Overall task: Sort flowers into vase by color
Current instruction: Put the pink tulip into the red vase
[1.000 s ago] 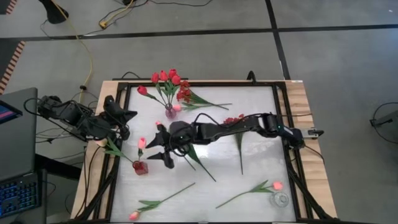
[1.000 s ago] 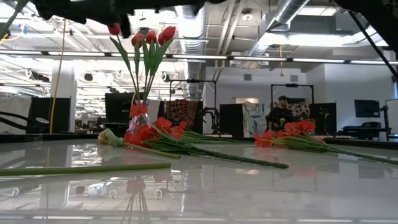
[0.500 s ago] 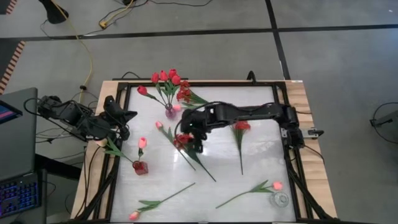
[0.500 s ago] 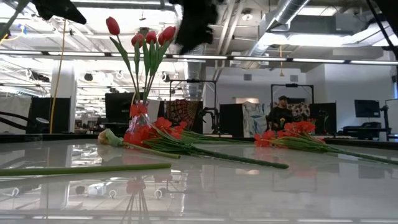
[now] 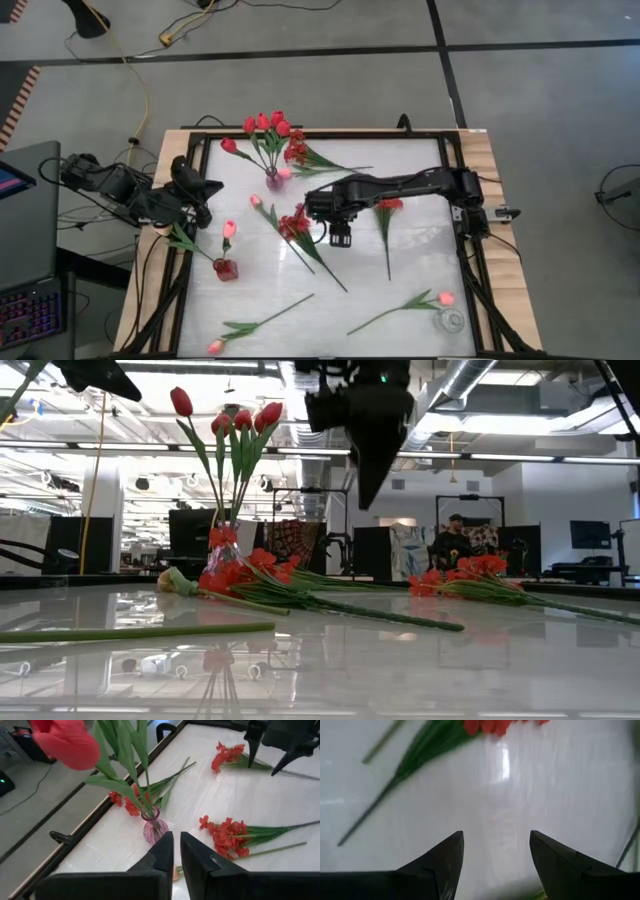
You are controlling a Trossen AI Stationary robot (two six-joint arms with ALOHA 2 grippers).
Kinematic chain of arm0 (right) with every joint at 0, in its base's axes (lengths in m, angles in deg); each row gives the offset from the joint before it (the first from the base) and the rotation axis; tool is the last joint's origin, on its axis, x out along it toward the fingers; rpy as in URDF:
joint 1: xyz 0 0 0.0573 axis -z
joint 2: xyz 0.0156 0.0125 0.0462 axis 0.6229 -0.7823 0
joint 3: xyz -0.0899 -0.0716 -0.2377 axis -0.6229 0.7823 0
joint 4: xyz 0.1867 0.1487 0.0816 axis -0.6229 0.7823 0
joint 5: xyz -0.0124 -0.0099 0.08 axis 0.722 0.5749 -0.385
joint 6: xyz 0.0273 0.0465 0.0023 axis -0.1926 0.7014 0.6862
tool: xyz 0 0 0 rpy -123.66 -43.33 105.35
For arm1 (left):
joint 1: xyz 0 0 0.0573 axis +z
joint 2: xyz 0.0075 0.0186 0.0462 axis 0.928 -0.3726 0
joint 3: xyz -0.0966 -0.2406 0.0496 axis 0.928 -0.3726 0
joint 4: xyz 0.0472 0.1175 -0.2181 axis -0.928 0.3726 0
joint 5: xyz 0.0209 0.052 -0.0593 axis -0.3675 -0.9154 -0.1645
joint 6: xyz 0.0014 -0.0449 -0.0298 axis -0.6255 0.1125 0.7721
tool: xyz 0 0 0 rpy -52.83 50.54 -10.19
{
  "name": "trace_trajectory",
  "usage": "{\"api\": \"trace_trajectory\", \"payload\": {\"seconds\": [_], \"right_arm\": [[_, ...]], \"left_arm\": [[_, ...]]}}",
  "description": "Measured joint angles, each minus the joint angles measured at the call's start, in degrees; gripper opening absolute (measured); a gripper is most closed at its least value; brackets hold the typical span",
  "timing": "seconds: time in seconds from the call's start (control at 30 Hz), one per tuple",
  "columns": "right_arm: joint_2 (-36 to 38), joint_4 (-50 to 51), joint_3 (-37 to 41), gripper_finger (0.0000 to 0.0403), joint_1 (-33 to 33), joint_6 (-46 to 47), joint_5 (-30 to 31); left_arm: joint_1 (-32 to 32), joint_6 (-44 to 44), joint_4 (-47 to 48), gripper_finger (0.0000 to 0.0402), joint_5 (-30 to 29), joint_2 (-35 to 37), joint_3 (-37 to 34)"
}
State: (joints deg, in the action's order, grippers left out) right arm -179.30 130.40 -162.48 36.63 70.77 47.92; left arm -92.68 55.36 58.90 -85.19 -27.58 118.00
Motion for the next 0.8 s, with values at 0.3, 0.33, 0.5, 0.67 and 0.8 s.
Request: {"api": "trace_trajectory", "payload": {"seconds": [0.3,0.33,0.5,0.67,0.8], "right_arm": [[3.0,-9.9,10.5,0.0255,3.6,-4.9,0.0],[4.2,-12.2,12.5,0.0255,4.4,-5.0,0.0],[10.3,-26.2,22.2,0.0255,8.9,-3.0,-0.2],[12.3,-37.9,27.4,0.0255,12.1,-0.5,-2.7],[11.7,-40.4,28.7,0.0255,12.7,-2.1,-2.8]], "left_arm": [[0.0,-1.9,-0.8,0.0108,1.1,-5.3,0.0],[-0.1,-1.7,-0.8,0.0116,1.7,-5.4,0.0],[-3.6,1.2,-0.8,0.0136,-1.1,-3.9,0.0],[-9.7,2.8,-3.3,0.0137,-8.8,-1.6,0.0],[-13.0,-0.6,-8.6,0.0137,-10.1,-1.2,0.0]]}}
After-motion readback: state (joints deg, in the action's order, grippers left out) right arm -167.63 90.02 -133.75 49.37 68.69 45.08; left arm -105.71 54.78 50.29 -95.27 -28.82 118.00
